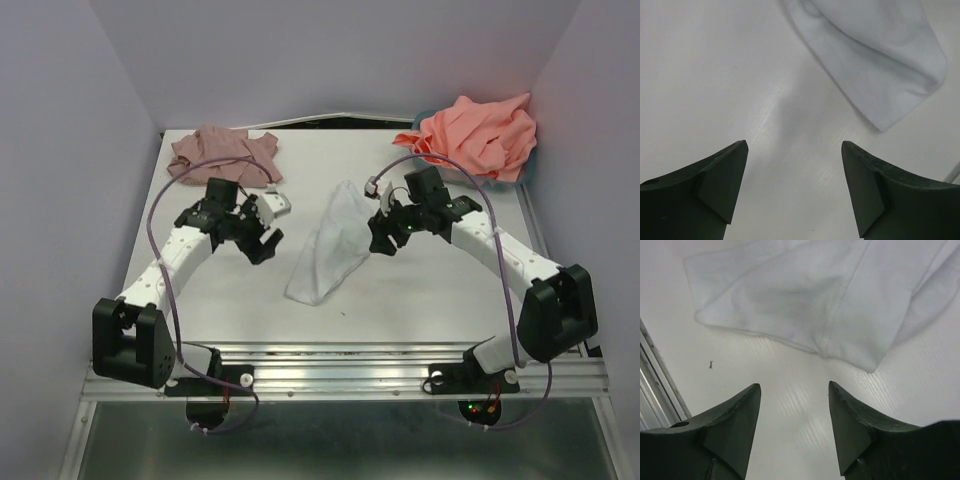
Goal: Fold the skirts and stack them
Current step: Move the skirt to the center of the board, then flatten the skirt out
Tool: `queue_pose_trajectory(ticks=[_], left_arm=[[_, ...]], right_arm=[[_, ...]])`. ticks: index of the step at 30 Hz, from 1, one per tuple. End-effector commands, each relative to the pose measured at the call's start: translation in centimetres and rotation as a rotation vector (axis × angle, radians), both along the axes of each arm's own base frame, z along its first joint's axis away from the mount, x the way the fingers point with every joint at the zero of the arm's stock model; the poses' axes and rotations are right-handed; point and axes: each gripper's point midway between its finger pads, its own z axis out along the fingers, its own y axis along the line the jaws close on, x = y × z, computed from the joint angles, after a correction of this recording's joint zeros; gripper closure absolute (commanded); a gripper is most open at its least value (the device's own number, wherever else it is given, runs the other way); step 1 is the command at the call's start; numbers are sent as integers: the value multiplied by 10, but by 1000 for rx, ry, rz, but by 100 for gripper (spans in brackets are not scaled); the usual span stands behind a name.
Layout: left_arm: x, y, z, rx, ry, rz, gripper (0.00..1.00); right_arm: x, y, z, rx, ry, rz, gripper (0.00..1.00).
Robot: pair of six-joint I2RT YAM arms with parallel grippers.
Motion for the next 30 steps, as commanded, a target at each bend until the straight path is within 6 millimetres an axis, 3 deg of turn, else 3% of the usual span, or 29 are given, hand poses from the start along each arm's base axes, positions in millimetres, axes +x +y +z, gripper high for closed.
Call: queue_pose_trajectory(ticks=[1,2,4,10,13,18,27,30], left_arm=[[-54,-21,-20,146,-70,-298,14],[-70,-22,-39,176,-47,-345,14],[-87,-30,-50,243,-90,-459,14],[-102,-40,-57,246,-154,-643,15],[-104,-45,-60,229,-143,-674,15],[-97,-50,-60,222,-109,-655,16],[-89,-55,-60,204,-105,-615,16],[-82,-57,-62,210,-111,-603,16]], right_arm=[[7,-27,-9,-143,-231,76,39],[11,-30,-12,-161,-274,86,39],[24,-29,-15,-181,-394,133,39],[49,-17,-36,-249,-607,369,42],[58,-11,-42,-270,-724,463,45],[58,-9,-71,-321,-783,620,47],[44,-19,-123,-375,-720,749,48],[44,-21,-131,-389,-705,758,53]])
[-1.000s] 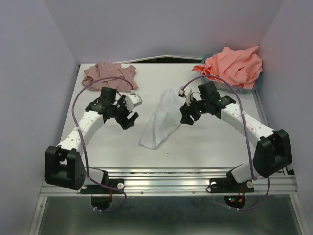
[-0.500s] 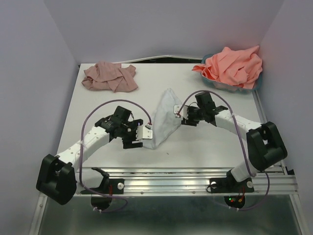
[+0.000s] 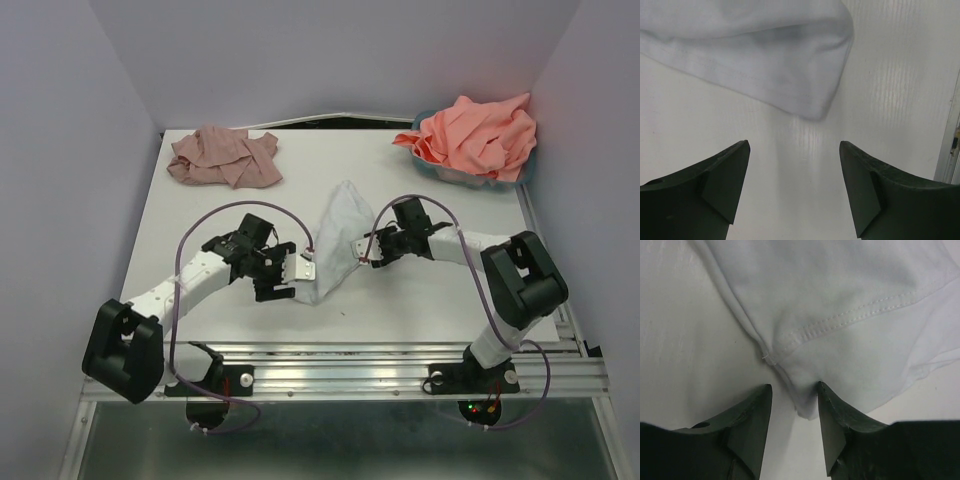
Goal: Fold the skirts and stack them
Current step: Flatten the skirt out
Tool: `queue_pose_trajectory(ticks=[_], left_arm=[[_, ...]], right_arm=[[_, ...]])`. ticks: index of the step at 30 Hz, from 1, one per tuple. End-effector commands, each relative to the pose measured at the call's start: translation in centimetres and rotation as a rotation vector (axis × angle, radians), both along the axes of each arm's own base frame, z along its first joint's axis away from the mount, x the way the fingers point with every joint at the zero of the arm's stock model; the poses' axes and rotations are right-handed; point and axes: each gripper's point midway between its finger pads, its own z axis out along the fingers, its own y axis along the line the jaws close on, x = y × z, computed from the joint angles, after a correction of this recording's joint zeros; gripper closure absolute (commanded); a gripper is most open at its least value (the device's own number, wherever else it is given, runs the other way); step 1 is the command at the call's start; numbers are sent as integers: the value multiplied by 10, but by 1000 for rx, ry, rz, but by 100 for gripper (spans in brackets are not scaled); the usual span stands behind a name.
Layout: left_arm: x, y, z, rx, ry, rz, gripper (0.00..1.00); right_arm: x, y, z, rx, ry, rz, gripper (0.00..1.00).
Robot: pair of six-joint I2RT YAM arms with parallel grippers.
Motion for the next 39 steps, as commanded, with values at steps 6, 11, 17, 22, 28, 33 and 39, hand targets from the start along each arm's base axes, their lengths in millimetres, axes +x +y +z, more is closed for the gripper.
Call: queue_pose_trajectory(ticks=[6,11,17,22,28,33,39], left_arm=[[21,-20,3,-10,-50,-31,16],[25,-25,-4,8,-46,-62,17],[20,-31,-12,24,-83,-150,17],[9,-34,-21,26,-120,-245,18],[-6,-26,-37,82,-161,-368,40],[-12,-28,-40,85,-188,-412,48],[-13,-29,-53,109,-166,-427,64]], right_arm=[[1,-4,-25,-71,16,45,73],[-9,-8,-22,-83,63,36,99],[-3,-8,10,-52,77,-48,99],[-10,-12,19,-48,94,-75,99],[-19,-21,22,-67,112,-109,99],[-31,-24,24,-63,135,-112,99],[-35,-28,23,-69,153,-135,99]])
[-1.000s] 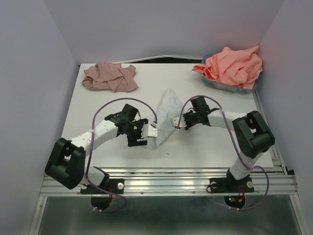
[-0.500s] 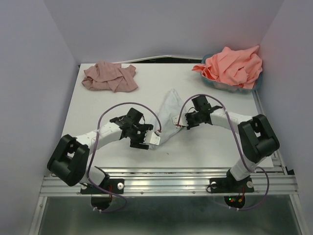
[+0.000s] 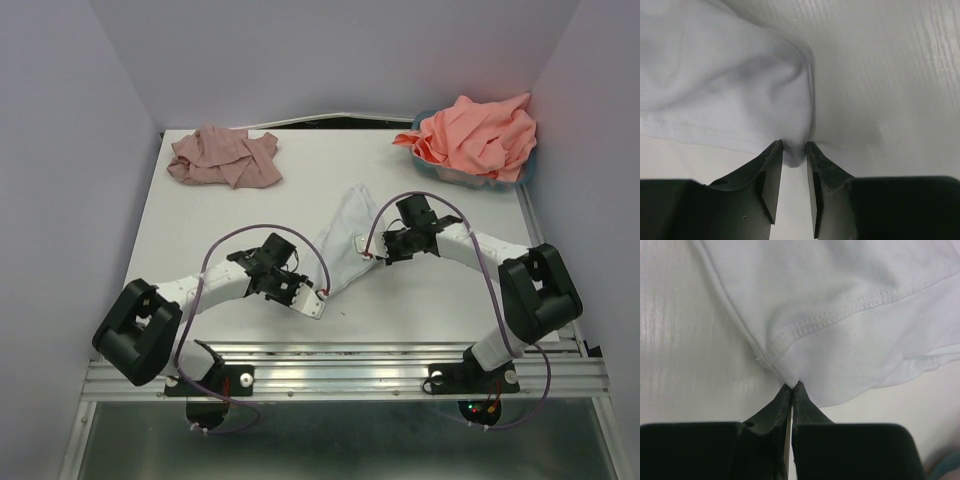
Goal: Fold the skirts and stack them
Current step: Flatten the skirt out
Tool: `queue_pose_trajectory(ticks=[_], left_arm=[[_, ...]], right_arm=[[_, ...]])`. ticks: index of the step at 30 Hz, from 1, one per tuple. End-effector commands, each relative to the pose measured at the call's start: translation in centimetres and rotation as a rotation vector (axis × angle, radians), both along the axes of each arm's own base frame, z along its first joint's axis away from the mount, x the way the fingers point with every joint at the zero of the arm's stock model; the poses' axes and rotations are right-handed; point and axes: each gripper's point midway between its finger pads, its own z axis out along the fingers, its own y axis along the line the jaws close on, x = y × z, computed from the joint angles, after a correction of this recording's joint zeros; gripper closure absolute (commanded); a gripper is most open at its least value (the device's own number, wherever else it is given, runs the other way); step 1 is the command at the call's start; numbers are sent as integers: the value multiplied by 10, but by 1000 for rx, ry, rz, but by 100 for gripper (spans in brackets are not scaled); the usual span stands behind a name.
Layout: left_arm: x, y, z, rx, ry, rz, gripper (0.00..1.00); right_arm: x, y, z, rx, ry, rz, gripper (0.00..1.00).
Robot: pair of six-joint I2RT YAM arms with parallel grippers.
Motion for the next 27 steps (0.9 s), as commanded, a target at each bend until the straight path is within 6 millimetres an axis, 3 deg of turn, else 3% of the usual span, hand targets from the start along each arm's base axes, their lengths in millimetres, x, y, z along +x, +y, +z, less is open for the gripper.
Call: queue_pose_trajectory(ticks=[1,7,8,9,11,12,13,14,15,16,18,21,23,24,26,27], left_arm=[[-2,-1,-11,20,-3,-31,68],[1,-3,-12,24,35,33,99],[4,-4,-7,7,43,59,100],[19,-5,11,-34,24,104,100],[29,-3,33,-98,56,206,100],[53,1,61,-158,15,270,100],[56,6,71,-176,44,303,100],[65,11,83,-203,51,350,100],[82,12,107,-248,23,385,100],[92,25,117,-278,42,446,100],[108,31,138,-340,55,536,100],[145,33,194,-489,-46,647,100],[159,31,212,-566,-82,707,100],[165,31,219,-595,-93,734,100],[195,33,236,-661,-146,833,100],[218,38,245,-692,-188,908,100]], right_arm=[[-11,-4,5,3,22,-21,99],[-10,-13,19,-16,26,-105,99],[-10,-17,22,-25,27,-128,99],[-6,-25,27,-43,17,-163,99],[4,-39,52,-29,-6,-242,99],[10,-45,62,-24,-23,-268,99],[22,-48,85,8,-64,-304,99],[28,-54,96,23,-81,-333,99],[38,-68,107,36,-101,-383,99],[47,-71,125,58,-120,-413,99],[57,-78,140,71,-137,-457,99],[71,-75,167,116,-172,-491,99],[86,-72,177,145,-201,-517,99],[102,-71,181,143,-221,-531,99],[126,-72,187,161,-247,-572,99],[149,-68,191,174,-263,-586,99]])
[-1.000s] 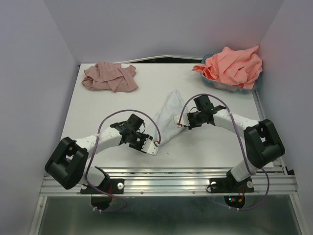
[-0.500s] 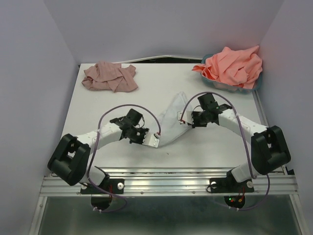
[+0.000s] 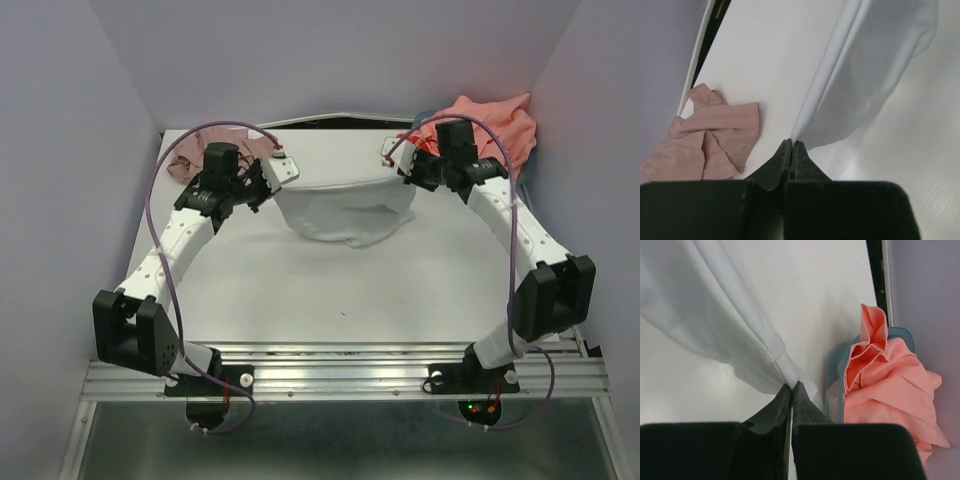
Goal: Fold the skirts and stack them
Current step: Flatten the skirt out
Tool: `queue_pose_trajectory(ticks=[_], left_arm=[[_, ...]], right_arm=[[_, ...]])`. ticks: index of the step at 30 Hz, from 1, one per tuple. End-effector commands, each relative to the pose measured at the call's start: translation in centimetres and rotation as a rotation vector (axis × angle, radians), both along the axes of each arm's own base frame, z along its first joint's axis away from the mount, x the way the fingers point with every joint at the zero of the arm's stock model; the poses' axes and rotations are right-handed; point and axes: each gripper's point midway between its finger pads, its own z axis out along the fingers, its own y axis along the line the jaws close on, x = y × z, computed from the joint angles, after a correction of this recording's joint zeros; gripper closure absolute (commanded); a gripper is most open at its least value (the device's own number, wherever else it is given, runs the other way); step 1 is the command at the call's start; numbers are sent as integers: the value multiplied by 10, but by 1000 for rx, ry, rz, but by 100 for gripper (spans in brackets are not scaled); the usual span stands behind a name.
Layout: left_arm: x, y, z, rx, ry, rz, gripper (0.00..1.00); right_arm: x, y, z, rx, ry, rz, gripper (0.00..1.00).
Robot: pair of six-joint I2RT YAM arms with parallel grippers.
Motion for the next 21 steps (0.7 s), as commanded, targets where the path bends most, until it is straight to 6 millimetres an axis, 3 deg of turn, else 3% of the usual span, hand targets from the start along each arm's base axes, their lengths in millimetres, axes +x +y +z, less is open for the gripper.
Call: queue_pose_trajectory(ticks=[1,6,8,9,10,11,12,13,15,18,21], left_arm=[[61,6,51,-154,-99,242,100],[118,12,85,-177,-206,346,100],[148,17,114,-183,-290,403,100],[161,19,110,-177,-289,419,100],[169,26,141,-199,-352,451,100],[175,29,151,-203,-372,462,100],[181,32,153,-200,-381,472,100],[182,36,175,-214,-425,485,100],[181,42,193,-217,-463,486,100],[170,45,200,-202,-482,465,100],[145,44,185,-156,-468,413,100]], right_arm=[[67,-7,19,39,-74,-129,99],[144,-2,52,80,-187,-197,99],[173,-1,77,92,-265,-225,99],[182,-7,87,97,-295,-241,99],[188,-7,97,105,-323,-245,99],[196,-6,114,118,-374,-249,99],[198,-7,124,123,-402,-254,99],[199,-7,131,127,-423,-255,99],[193,-6,152,145,-477,-239,99],[173,-6,165,160,-495,-214,99],[151,-3,157,153,-453,-169,99]])
